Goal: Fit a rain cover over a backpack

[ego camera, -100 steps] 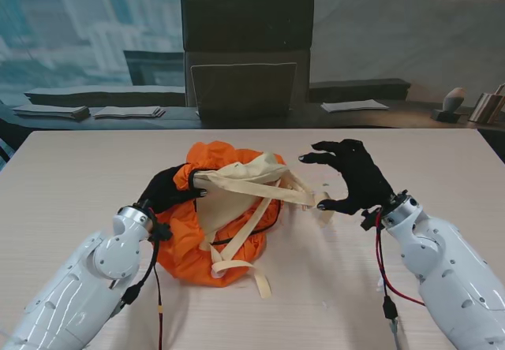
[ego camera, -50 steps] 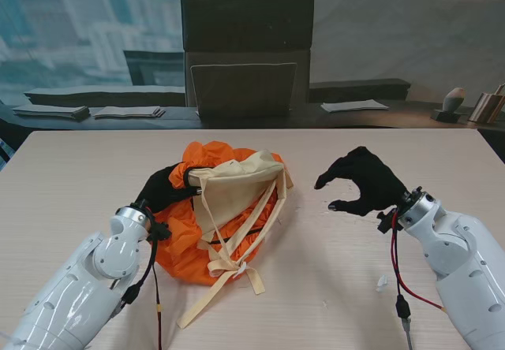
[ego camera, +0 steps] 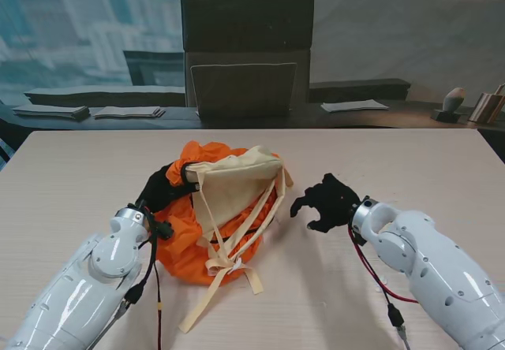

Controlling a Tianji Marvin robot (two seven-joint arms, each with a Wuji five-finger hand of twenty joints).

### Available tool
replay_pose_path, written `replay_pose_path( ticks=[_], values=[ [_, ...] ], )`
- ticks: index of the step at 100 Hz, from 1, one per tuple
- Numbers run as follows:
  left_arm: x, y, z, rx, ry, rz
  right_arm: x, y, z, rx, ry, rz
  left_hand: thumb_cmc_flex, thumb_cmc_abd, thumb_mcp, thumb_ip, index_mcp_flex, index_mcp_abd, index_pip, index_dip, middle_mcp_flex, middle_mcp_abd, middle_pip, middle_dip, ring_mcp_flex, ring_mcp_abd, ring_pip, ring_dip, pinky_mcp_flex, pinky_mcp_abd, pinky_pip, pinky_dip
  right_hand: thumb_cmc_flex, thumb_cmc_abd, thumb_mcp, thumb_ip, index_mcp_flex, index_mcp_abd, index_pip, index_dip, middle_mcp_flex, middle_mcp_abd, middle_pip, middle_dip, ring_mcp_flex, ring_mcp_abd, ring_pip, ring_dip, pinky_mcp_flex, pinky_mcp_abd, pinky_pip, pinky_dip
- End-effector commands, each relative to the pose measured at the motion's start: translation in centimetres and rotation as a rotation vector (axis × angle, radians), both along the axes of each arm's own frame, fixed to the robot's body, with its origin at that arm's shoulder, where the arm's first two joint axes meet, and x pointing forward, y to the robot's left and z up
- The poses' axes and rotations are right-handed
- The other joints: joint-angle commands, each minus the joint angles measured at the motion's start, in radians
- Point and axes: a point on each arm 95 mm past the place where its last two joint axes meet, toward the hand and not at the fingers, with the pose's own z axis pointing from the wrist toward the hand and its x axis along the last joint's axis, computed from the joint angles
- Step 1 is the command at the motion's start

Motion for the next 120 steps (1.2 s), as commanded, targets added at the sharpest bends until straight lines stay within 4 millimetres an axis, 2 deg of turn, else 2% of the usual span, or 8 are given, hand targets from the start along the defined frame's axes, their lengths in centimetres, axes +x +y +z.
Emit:
replay_pose_path(
  ticks=[1, 34, 71, 99, 105, 108, 114, 120],
  values=[
    [-0.1, -0.8, 0.3, -0.001, -0.004, -0.017, -0.2, 0.9, -0.9, -0.017, 0.033, 0.017, 0.085, 0.119, 0.102, 0.012, 0.039, -0.075, 0.153, 0.027, 0.036, -0.014, 0.032, 0.010, 0.021, 0.025, -0.007, -0.018, 0.007, -0.028, 0.016, 0.002, -0.025, 0.029, -0.027, 0.038, -0.063, -0.040, -0.017, -0.018, -0.045, -0.031, 0.019, 0.017, -0.040, -0.023, 0.026, 0.006, -0.034, -0.026, -0.020, -0.004],
    [-0.2, -0.7, 0.3, 0.002, -0.002, -0.026, 0.4, 4.6, -3.0, -0.056, 0.010, 0.068, 0.091, 0.121, 0.096, 0.014, 0.040, -0.069, 0.154, 0.024, 0.036, -0.014, 0.034, 0.006, 0.023, 0.025, -0.010, -0.020, 0.014, -0.023, 0.013, 0.000, -0.056, 0.058, -0.099, 0.035, -0.303, -0.044, -0.061, -0.098, -0.144, -0.048, 0.071, 0.014, -0.064, -0.042, 0.068, 0.007, -0.043, -0.046, 0.009, 0.002],
    [-0.2, -0.6, 0.4, 0.008, -0.012, -0.035, 2.6, 6.9, -4.1, -0.133, -0.109, 0.042, 0.094, 0.122, 0.091, 0.015, 0.038, -0.071, 0.156, 0.026, 0.034, -0.020, 0.033, 0.007, 0.022, 0.019, -0.011, -0.020, 0.016, -0.029, 0.010, -0.003, -0.066, -0.011, -0.107, 0.029, -0.253, -0.052, 0.027, -0.083, -0.177, -0.048, 0.116, 0.022, -0.070, -0.040, 0.104, 0.019, -0.051, -0.036, 0.058, -0.016],
    [-0.2, -0.7, 0.5, 0.005, -0.014, -0.043, 3.8, 7.4, -5.6, -0.166, -0.159, 0.047, 0.095, 0.122, 0.090, 0.015, 0.039, -0.072, 0.157, 0.030, 0.033, -0.020, 0.032, 0.009, 0.022, 0.017, -0.010, -0.020, 0.017, -0.031, 0.009, -0.003, -0.003, -0.210, 0.117, 0.014, 0.130, -0.018, 0.195, 0.100, -0.228, -0.080, 0.162, 0.022, -0.103, -0.070, 0.119, 0.027, -0.071, -0.045, 0.089, -0.036],
    [-0.2, -0.7, 0.5, 0.005, -0.014, -0.044, 3.8, 7.6, -5.9, -0.157, -0.166, 0.051, 0.096, 0.122, 0.090, 0.016, 0.038, -0.072, 0.156, 0.030, 0.032, -0.019, 0.031, 0.009, 0.021, 0.017, -0.010, -0.020, 0.016, -0.032, 0.009, -0.003, 0.048, -0.275, 0.138, -0.119, 0.207, -0.025, 0.254, 0.046, -0.218, -0.082, 0.174, 0.013, -0.102, -0.073, 0.124, 0.030, -0.071, -0.048, 0.103, -0.047],
    [-0.2, -0.7, 0.5, 0.005, -0.014, -0.045, 3.8, 7.8, -6.1, -0.149, -0.170, 0.052, 0.096, 0.123, 0.090, 0.016, 0.038, -0.072, 0.156, 0.030, 0.032, -0.019, 0.031, 0.009, 0.020, 0.018, -0.010, -0.020, 0.016, -0.032, 0.009, -0.003, 0.070, -0.310, 0.150, -0.153, 0.241, -0.030, 0.290, 0.018, -0.206, -0.083, 0.175, 0.008, -0.097, -0.073, 0.125, 0.030, -0.068, -0.045, 0.108, -0.050],
    [-0.2, -0.7, 0.5, 0.004, -0.015, -0.044, 3.8, 8.1, -6.4, -0.144, -0.169, 0.056, 0.096, 0.122, 0.089, 0.016, 0.039, -0.072, 0.157, 0.031, 0.033, -0.019, 0.032, 0.009, 0.021, 0.018, -0.009, -0.020, 0.017, -0.032, 0.009, -0.003, 0.115, -0.369, 0.161, -0.189, 0.301, -0.038, 0.380, -0.004, -0.200, -0.086, 0.174, -0.003, -0.098, -0.074, 0.123, 0.030, -0.070, -0.048, 0.115, -0.057],
    [-0.2, -0.6, 0.6, 0.003, -0.017, -0.045, 3.8, 8.3, -6.7, -0.153, -0.179, 0.070, 0.097, 0.122, 0.089, 0.016, 0.039, -0.072, 0.156, 0.031, 0.033, -0.019, 0.031, 0.009, 0.020, 0.018, -0.010, -0.020, 0.016, -0.032, 0.008, -0.004, 0.149, -0.387, 0.184, -0.190, 0.414, -0.036, 0.471, 0.023, -0.177, -0.102, 0.159, -0.022, -0.091, -0.082, 0.119, 0.027, -0.063, -0.050, 0.126, -0.058]
  ],
)
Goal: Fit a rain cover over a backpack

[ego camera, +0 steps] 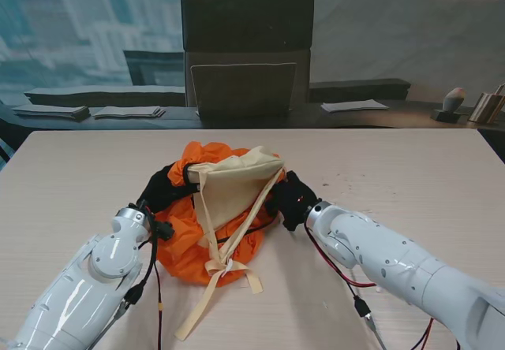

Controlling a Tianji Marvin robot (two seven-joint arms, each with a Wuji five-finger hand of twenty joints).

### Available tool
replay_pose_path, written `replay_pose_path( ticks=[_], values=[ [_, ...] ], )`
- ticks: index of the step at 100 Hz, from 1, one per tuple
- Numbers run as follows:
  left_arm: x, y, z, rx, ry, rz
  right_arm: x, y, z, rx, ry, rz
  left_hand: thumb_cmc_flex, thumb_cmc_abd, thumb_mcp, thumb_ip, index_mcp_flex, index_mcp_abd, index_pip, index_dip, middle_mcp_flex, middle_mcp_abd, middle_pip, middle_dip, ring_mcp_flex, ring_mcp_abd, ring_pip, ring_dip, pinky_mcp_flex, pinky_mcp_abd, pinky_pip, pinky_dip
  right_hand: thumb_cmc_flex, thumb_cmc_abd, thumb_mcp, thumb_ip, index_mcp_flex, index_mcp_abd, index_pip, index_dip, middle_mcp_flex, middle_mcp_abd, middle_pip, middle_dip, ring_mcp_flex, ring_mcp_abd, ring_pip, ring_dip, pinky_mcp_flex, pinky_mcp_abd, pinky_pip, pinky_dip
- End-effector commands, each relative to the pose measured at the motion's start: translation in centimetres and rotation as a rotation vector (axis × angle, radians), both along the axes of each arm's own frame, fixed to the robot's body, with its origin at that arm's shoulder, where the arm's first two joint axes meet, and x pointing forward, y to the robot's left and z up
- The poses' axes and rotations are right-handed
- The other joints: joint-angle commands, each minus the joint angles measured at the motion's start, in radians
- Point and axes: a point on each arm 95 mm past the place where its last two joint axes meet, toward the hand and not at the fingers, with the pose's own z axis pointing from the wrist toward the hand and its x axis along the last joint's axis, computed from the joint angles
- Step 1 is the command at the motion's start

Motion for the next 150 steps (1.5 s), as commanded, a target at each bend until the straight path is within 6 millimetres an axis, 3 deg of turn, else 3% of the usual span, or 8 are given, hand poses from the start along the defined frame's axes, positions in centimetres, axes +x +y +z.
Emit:
replay_pose_path(
  ticks=[1, 14, 32, 52, 112, 122, 128, 150],
  values=[
    [-0.1, -0.4, 0.4, -0.010, -0.007, -0.021, -0.4, 0.6, -0.8, -0.034, 0.017, 0.016, 0.085, 0.122, 0.089, 0.016, 0.039, -0.085, 0.155, 0.031, 0.032, -0.029, 0.030, 0.009, 0.019, 0.015, -0.009, -0.019, 0.009, -0.038, 0.008, -0.004, 0.067, -0.038, 0.065, -0.031, 0.160, -0.015, 0.093, 0.003, 0.027, -0.053, -0.005, -0.037, -0.012, -0.021, 0.011, 0.012, -0.009, -0.009, 0.027, -0.015],
    [-0.4, 0.0, 0.6, 0.030, -0.037, -0.041, -0.1, 0.3, -0.5, -0.087, 0.025, 0.033, 0.085, 0.120, 0.089, 0.016, 0.038, -0.091, 0.157, 0.036, 0.032, -0.037, 0.029, 0.011, 0.013, 0.005, -0.012, -0.020, 0.004, -0.051, 0.005, -0.005, 0.077, 0.060, 0.086, -0.003, 0.210, 0.007, 0.087, 0.155, 0.146, -0.138, -0.123, -0.121, -0.005, -0.042, -0.047, -0.015, -0.029, -0.028, 0.038, -0.056],
    [-0.9, 0.5, 1.2, 0.167, -0.100, -0.119, 0.5, -1.4, 0.8, -0.087, 0.040, 0.023, 0.076, 0.113, 0.097, 0.016, 0.042, -0.099, 0.153, 0.041, 0.039, -0.051, 0.015, 0.004, 0.011, -0.025, -0.039, -0.042, -0.004, -0.088, -0.024, -0.019, 0.055, 0.107, 0.167, 0.002, 0.170, -0.021, 0.043, 0.425, 0.642, -0.072, -0.297, -0.215, 0.151, -0.064, -0.118, -0.058, -0.046, -0.032, 0.024, -0.100],
    [-1.3, -0.2, 2.0, 0.424, -0.182, -0.265, 1.0, -3.0, 2.1, -0.037, 0.016, -0.007, 0.048, 0.106, 0.123, 0.008, 0.054, -0.120, 0.140, 0.039, 0.047, -0.071, 0.006, 0.000, 0.015, -0.046, -0.053, -0.059, -0.007, -0.111, -0.057, -0.035, 0.079, 0.079, 0.192, -0.001, 0.186, 0.002, 0.033, 0.469, 0.777, 0.108, 0.011, 0.035, 0.338, -0.013, 0.032, -0.012, -0.012, 0.019, 0.023, -0.156],
    [-1.1, 2.2, 0.5, 1.118, -0.246, -0.329, -0.5, -5.1, 3.8, -0.019, 0.011, 0.033, -0.093, 0.088, 0.168, -0.003, 0.088, -0.267, 0.068, -0.033, -0.113, -0.139, 0.085, -0.134, -0.099, -0.104, -0.094, -0.079, -0.165, -0.135, -0.083, -0.032, 0.096, 0.074, 0.187, 0.005, 0.191, 0.037, 0.030, 0.466, 0.788, 0.141, 0.095, 0.159, 0.377, 0.019, 0.251, 0.066, 0.056, 0.047, 0.060, -0.154],
    [-1.1, 2.5, 0.1, 1.058, -0.215, -0.286, -0.6, -5.1, 3.9, -0.024, 0.005, 0.041, -0.109, 0.027, 0.167, 0.020, -0.019, -0.182, 0.007, -0.236, -0.198, -0.088, 0.100, -0.236, -0.142, -0.067, -0.094, -0.071, -0.171, -0.058, -0.080, -0.028, 0.091, 0.078, 0.183, 0.004, 0.191, 0.037, 0.030, 0.466, 0.788, 0.139, 0.099, 0.167, 0.379, 0.018, 0.264, 0.074, 0.063, 0.047, 0.067, -0.149],
    [-1.4, 2.5, 0.2, 1.030, -0.164, -0.295, -0.8, -4.9, 4.0, -0.010, 0.003, 0.046, -0.312, 0.007, 0.327, 0.051, -0.167, -0.052, -0.105, -0.381, -0.341, -0.067, 0.068, -0.245, -0.235, -0.050, -0.109, -0.058, -0.209, -0.011, -0.120, -0.045, 0.095, 0.074, 0.184, 0.005, 0.192, 0.041, 0.030, 0.466, 0.790, 0.145, 0.098, 0.169, 0.380, 0.025, 0.265, 0.075, 0.064, 0.049, 0.069, -0.148],
    [-3.2, 2.4, 2.1, 1.093, -0.058, -0.328, -1.6, -4.2, 4.8, 0.026, -0.001, 0.076, -0.494, -0.191, 0.231, 0.005, -0.369, 0.193, -0.592, -0.827, -0.708, 0.022, -0.182, -0.384, -0.573, -0.024, -0.255, -0.110, -0.312, 0.039, -0.357, -0.162, 0.092, 0.074, 0.186, 0.004, 0.190, 0.043, 0.031, 0.468, 0.793, 0.146, 0.102, 0.176, 0.385, 0.031, 0.275, 0.082, 0.075, 0.048, 0.076, -0.143]
  ],
)
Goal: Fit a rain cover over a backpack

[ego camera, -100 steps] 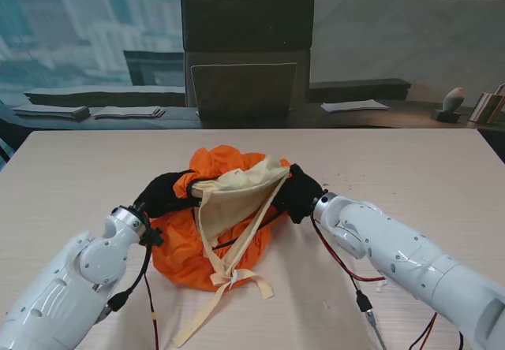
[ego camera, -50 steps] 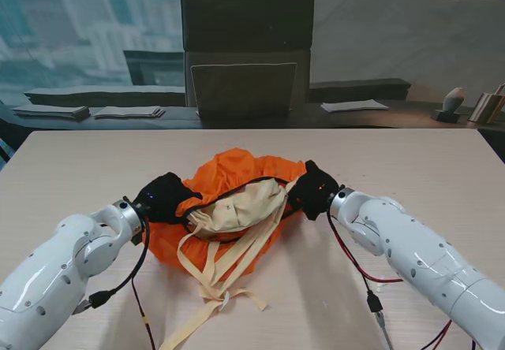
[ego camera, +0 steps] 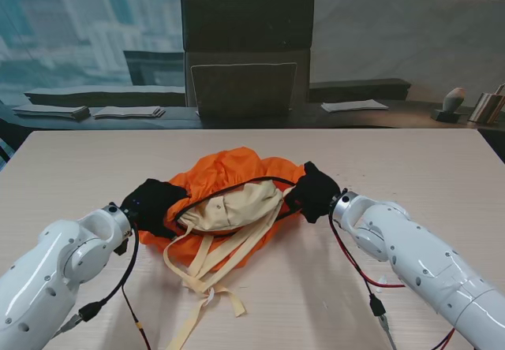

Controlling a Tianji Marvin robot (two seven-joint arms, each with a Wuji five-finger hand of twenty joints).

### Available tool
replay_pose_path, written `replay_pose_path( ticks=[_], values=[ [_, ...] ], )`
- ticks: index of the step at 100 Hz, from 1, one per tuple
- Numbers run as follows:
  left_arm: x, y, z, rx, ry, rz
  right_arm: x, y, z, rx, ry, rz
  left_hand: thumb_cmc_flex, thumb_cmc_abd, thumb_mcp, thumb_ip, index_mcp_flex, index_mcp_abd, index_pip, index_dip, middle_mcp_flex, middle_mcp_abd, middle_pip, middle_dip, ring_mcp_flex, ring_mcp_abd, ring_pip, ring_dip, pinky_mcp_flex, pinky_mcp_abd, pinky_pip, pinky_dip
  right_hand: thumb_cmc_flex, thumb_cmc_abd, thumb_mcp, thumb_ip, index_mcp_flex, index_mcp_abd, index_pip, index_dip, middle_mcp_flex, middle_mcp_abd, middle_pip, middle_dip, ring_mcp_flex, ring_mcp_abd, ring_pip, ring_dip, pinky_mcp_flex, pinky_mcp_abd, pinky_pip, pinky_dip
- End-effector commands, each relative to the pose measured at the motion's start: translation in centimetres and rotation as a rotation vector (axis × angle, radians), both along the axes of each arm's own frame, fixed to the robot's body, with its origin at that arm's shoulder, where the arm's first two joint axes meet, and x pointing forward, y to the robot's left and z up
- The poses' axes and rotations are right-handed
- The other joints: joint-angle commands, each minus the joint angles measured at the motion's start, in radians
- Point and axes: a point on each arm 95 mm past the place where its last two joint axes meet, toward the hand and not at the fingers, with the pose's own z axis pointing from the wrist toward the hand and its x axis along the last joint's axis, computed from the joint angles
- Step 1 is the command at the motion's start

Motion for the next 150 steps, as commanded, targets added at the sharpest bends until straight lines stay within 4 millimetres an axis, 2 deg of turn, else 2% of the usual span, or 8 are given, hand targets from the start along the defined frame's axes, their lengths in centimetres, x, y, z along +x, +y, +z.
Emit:
replay_pose_path(
  ticks=[1, 20, 40, 71, 93, 116, 132, 150],
  values=[
    [-0.6, -0.1, -0.2, -0.025, 0.010, 0.009, -0.6, 0.4, 0.0, -0.006, 0.010, 0.021, -0.066, -0.049, -0.012, -0.010, -0.038, 0.086, -0.119, -0.094, -0.065, 0.040, -0.090, -0.047, -0.073, 0.023, -0.056, -0.031, -0.026, 0.041, -0.090, -0.046, 0.037, -0.006, 0.074, 0.011, 0.052, 0.009, 0.035, 0.026, 0.029, 0.101, 0.028, 0.024, 0.060, -0.017, 0.050, 0.021, 0.003, 0.030, 0.023, 0.012],
    [-1.9, 0.2, 1.0, 0.010, -0.005, 0.073, -1.2, 0.8, 0.4, 0.017, -0.009, 0.041, -0.098, -0.054, -0.009, -0.019, -0.036, 0.076, -0.190, -0.112, -0.113, 0.050, -0.195, -0.033, -0.116, 0.044, -0.159, -0.064, -0.036, 0.127, -0.216, -0.098, 0.034, -0.006, 0.078, 0.010, 0.054, 0.007, 0.037, 0.028, 0.036, 0.101, 0.034, 0.032, 0.074, -0.007, 0.069, 0.034, 0.023, 0.032, 0.039, 0.020],
    [-2.6, 1.5, 1.5, 0.233, -0.121, 0.165, -1.7, 1.2, 0.8, 0.059, -0.027, 0.052, 0.030, -0.025, -0.009, 0.018, -0.074, -0.103, 0.332, 0.471, -0.069, 0.027, -0.067, 0.099, -0.032, 0.030, -0.041, 0.019, -0.022, 0.113, -0.013, 0.001, 0.037, -0.010, 0.082, 0.009, 0.050, 0.015, 0.039, 0.035, 0.032, 0.106, 0.037, 0.044, 0.071, 0.007, 0.082, 0.051, 0.033, 0.030, 0.048, 0.027],
    [-2.9, 1.7, 1.2, -0.258, 0.203, 0.212, -2.3, 1.2, 1.0, 0.121, -0.045, 0.051, -0.133, -0.111, 0.112, -0.046, -0.046, 0.055, -0.396, -0.112, -0.134, 0.057, -0.259, -0.156, -0.149, 0.019, -0.278, -0.104, -0.051, 0.163, -0.435, -0.108, 0.036, -0.007, 0.079, 0.009, 0.044, 0.018, 0.037, 0.041, 0.030, 0.103, 0.034, 0.053, 0.071, 0.007, 0.082, 0.064, 0.040, 0.034, 0.050, 0.031],
    [-4.7, 1.5, 3.3, -0.197, 0.240, 0.197, -2.9, 0.8, 0.9, 0.178, -0.069, 0.040, -0.123, -0.080, 0.037, -0.041, -0.041, 0.036, -0.320, -0.055, -0.140, 0.065, -0.268, -0.232, -0.154, 0.039, -0.297, -0.173, -0.053, 0.199, -0.548, -0.035, 0.039, -0.009, 0.078, 0.010, 0.048, 0.021, 0.037, 0.038, 0.035, 0.106, 0.029, 0.052, 0.076, 0.008, 0.077, 0.064, 0.046, 0.041, 0.052, 0.033],
    [-4.2, 1.7, 4.3, -0.205, -0.086, 0.129, -2.9, 0.6, 0.3, 0.201, -0.060, 0.024, 0.018, -0.064, -0.010, 0.010, -0.071, -0.079, 0.300, 0.447, -0.085, 0.042, -0.130, 0.061, -0.056, 0.036, -0.119, 0.003, 0.084, 0.190, -0.473, 0.024, 0.042, -0.011, 0.079, 0.010, 0.046, 0.027, 0.039, 0.036, 0.033, 0.110, 0.028, 0.055, 0.073, 0.015, 0.076, 0.065, 0.047, 0.040, 0.052, 0.035],
    [-3.6, 1.7, 4.2, -0.321, -0.072, 0.120, -2.9, 0.5, 0.1, 0.209, -0.070, 0.016, -0.004, -0.064, -0.031, 0.004, -0.042, 0.012, -0.229, 0.057, -0.110, 0.050, -0.189, 0.009, -0.104, 0.043, -0.124, -0.039, 0.016, 0.172, -0.402, -0.002, 0.040, -0.008, 0.076, 0.010, 0.045, 0.026, 0.039, 0.034, 0.033, 0.107, 0.027, 0.056, 0.073, 0.011, 0.076, 0.066, 0.049, 0.042, 0.053, 0.037],
    [-3.3, 1.4, 4.1, -0.480, 0.012, 0.096, -2.8, 0.4, -0.1, 0.213, -0.075, 0.004, -0.046, -0.060, -0.039, -0.008, -0.034, -0.033, -0.218, -0.040, -0.125, 0.059, -0.229, -0.027, -0.123, 0.054, -0.179, -0.056, -0.022, 0.169, -0.369, -0.015, 0.042, -0.008, 0.073, 0.011, 0.042, 0.030, 0.039, 0.034, 0.030, 0.109, 0.027, 0.056, 0.072, 0.011, 0.074, 0.064, 0.049, 0.042, 0.053, 0.037]
  ],
)
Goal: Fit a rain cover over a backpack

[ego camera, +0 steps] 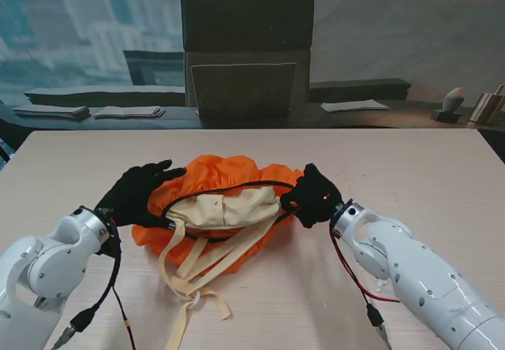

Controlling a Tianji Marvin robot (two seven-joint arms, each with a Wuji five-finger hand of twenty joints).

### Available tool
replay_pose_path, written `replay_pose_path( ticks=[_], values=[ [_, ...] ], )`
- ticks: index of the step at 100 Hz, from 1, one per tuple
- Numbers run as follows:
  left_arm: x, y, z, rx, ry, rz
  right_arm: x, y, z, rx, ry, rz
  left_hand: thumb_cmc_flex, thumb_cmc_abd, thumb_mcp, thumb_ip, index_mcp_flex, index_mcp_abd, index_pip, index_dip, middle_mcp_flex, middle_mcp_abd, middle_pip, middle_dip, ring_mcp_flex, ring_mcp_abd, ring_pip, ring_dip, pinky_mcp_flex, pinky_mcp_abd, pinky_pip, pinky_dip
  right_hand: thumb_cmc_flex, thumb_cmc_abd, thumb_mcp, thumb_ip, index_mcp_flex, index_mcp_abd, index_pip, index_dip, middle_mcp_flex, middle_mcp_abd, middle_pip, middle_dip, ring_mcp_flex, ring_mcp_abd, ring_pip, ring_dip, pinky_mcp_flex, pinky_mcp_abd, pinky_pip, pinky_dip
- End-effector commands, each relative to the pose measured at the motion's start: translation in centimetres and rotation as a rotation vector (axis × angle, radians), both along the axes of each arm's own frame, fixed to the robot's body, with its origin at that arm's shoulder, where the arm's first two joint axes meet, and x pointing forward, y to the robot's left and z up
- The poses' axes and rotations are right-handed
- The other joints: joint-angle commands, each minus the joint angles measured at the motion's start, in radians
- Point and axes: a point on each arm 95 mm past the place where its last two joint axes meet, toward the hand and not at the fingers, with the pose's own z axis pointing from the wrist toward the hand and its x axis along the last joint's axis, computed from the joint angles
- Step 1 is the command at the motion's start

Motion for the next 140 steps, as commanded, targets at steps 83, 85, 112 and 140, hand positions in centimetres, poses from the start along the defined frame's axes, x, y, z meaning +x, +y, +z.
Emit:
replay_pose_path(
  ticks=[83, 85, 112, 140],
  values=[
    [3.7, -10.0, -1.1, -0.017, 0.100, -0.356, -0.1, 0.2, -0.5, 0.042, -0.005, -0.011, 0.077, 0.159, -0.480, 0.073, -0.009, 0.051, -0.018, -0.148, -0.026, 0.007, -0.023, -0.068, -0.049, -0.030, -0.091, -0.045, -0.057, -0.007, -0.072, -0.085, 0.044, -0.003, 0.059, 0.012, 0.037, 0.018, 0.042, 0.015, 0.017, 0.091, 0.016, 0.019, 0.058, -0.018, 0.050, 0.021, 0.001, 0.026, 0.029, 0.014],
    [3.8, -10.2, -1.3, -0.005, 0.110, -0.362, -0.1, 0.2, -0.5, 0.043, -0.008, -0.012, 0.075, 0.158, -0.479, 0.072, -0.012, 0.051, -0.068, -0.166, -0.030, 0.007, -0.037, -0.075, -0.054, -0.031, -0.103, -0.046, -0.057, -0.006, -0.087, -0.078, 0.043, -0.002, 0.059, 0.012, 0.036, 0.019, 0.042, 0.015, 0.017, 0.091, 0.017, 0.019, 0.058, -0.018, 0.050, 0.021, 0.003, 0.026, 0.030, 0.015],
    [5.6, -12.2, -3.5, 0.122, 0.082, -0.381, -0.3, 0.5, -0.3, 0.055, -0.011, -0.004, 0.052, 0.100, -0.273, 0.064, -0.017, 0.031, -0.098, -0.014, -0.026, -0.020, -0.001, -0.011, -0.042, -0.037, -0.082, -0.002, -0.034, 0.009, -0.149, -0.023, 0.048, -0.006, 0.062, 0.013, 0.033, 0.025, 0.047, 0.015, 0.015, 0.093, 0.020, 0.020, 0.057, -0.015, 0.051, 0.021, 0.004, 0.026, 0.032, 0.016],
    [8.9, -12.2, -4.8, 0.081, -0.052, -0.311, -1.0, 1.2, -0.2, 0.039, 0.048, 0.029, 0.345, 0.259, -0.193, 0.093, 0.341, -0.399, 0.818, 0.556, 0.431, -0.182, 0.495, 0.254, 0.323, -0.069, 0.247, 0.162, 0.094, 0.031, -0.108, -0.035, 0.043, -0.005, 0.063, 0.011, 0.020, 0.044, 0.051, 0.008, 0.019, 0.086, 0.012, 0.014, 0.059, -0.013, 0.051, 0.020, 0.019, 0.025, 0.037, 0.019]
  ],
)
